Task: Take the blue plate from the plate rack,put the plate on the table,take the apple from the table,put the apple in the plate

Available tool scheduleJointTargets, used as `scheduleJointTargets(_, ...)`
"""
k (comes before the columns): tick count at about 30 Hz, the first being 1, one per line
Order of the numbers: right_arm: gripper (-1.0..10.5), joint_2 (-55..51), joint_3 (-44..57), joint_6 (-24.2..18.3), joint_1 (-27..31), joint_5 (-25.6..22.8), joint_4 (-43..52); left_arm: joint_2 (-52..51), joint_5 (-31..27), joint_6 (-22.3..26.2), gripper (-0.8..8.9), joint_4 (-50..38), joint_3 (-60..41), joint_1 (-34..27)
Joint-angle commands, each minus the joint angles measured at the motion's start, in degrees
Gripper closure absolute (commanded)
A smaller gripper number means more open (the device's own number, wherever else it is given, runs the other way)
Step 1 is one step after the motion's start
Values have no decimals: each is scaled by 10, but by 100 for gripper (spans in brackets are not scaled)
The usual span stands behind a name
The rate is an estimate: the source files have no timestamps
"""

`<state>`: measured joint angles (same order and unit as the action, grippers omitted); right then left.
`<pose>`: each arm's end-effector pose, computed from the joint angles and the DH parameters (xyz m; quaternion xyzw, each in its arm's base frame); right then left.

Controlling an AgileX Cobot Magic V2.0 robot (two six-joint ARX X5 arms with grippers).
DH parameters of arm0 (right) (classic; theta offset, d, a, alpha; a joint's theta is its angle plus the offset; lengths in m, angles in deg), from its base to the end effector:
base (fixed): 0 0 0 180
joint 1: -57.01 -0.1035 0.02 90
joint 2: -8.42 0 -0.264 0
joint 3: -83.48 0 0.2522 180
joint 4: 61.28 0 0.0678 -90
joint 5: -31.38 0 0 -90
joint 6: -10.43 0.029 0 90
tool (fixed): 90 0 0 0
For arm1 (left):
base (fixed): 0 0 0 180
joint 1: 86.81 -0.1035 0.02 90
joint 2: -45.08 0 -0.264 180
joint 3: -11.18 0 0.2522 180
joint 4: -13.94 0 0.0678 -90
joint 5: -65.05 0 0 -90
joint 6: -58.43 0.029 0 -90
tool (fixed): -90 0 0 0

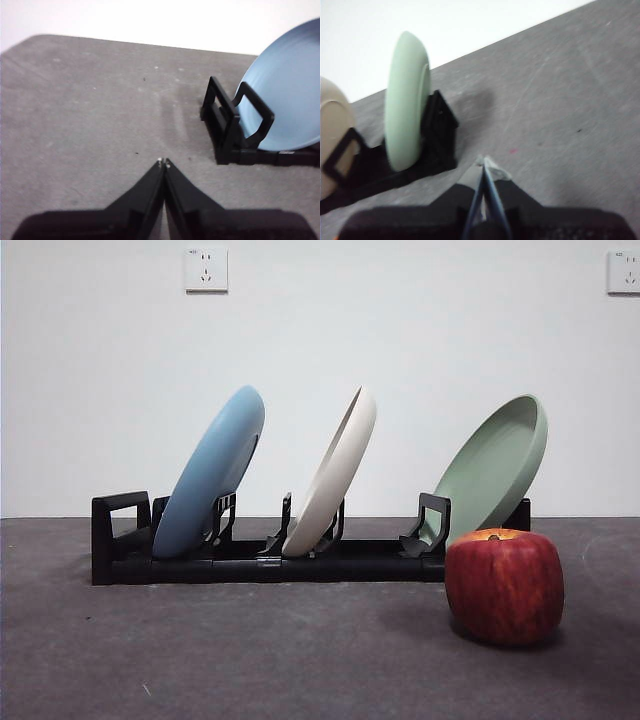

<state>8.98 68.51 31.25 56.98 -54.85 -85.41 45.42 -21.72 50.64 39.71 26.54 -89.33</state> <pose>0.0956 0.0020 0.1525 0.1827 0.0893 0.0172 0.9790 0.0946 0.0025 0.1524 -0.0723 0.0938 0.0002 0.9930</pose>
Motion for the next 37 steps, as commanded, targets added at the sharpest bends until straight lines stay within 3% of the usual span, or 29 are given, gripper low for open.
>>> scheduleJointTargets(1, 958, 14, -17, 54, -1, 18, -12, 1, 5, -67, 819, 3, 7, -2)
scheduleJointTargets(5, 958, 64, -58, 84, -1, 45, -22, 27, 34, -92, 819, 19, 45, -2)
scheduleJointTargets(11, 958, 177, -154, 76, -1, 88, -21, 123, 66, -92, 819, 32, 124, -1)
scheduleJointTargets(18, 958, 320, -282, -17, 0, 160, -22, 278, 168, -80, 819, 32, 235, -1)
scheduleJointTargets(24, 958, 434, -375, -45, 0, 240, -34, 414, 265, -70, 819, 42, 335, -1)
scheduleJointTargets(30, 946, 531, -460, -104, 0, 337, -111, 516, 339, -66, 811, 52, 414, 4)
scheduleJointTargets(31, 944, 544, -472, -113, 0, 345, -128, 529, 340, -66, 796, 53, 426, 9)
scheduleJointTargets(33, 915, 562, -489, -128, -1, 351, -154, 550, 337, -66, 667, 53, 443, 21)
scheduleJointTargets(35, 790, 573, -497, -129, -1, 350, -163, 572, 319, -72, 548, 54, 460, 35)
scheduleJointTargets(37, 673, 577, -497, -129, -1, 349, -163, 595, 311, -72, 530, 56, 478, 53)
